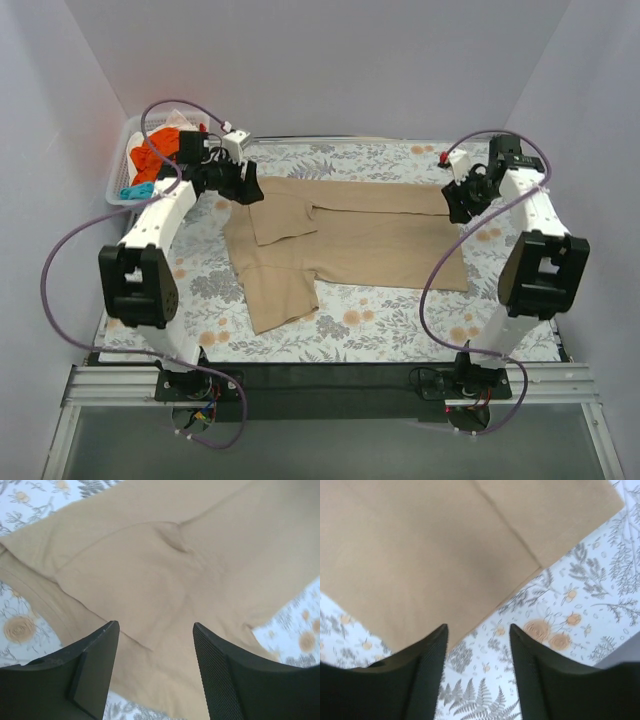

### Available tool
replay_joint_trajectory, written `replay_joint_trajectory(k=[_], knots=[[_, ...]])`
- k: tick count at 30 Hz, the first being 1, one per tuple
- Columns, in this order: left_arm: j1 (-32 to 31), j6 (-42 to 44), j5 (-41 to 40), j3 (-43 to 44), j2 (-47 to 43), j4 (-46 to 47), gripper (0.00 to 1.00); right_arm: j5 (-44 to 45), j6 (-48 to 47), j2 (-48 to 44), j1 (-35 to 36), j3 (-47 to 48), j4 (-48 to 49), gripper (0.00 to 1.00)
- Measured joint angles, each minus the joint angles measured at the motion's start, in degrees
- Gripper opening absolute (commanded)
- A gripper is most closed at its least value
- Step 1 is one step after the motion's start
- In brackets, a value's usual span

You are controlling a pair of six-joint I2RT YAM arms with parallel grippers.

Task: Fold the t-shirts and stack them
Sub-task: Fold the tshirt

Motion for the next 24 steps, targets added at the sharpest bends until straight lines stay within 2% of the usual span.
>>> replay_joint_trajectory(k=[2,4,10,24], knots=[[0.0,3.5,1.4,-6.4,-7.6,-0.4,0.53,0.4,-2.5,-5.1,0.3,-5.3,0.1,0.43],[-0.1,6.7,2.3,-12.1,-12.5,-0.9,0.53,1.2,-4.8,-8.6,0.7,-11.3,0.0,0.42],[-0.1,12.8,2.1,-24.5,-14.1,-3.5,0.53,4.1,-8.0,-10.7,2.1,-24.5,-0.4,0.43],[-0.1,18.5,1.4,-27.7,-14.1,-4.1,0.54,10.2,-10.6,-15.1,4.0,-36.0,5.1,0.45]])
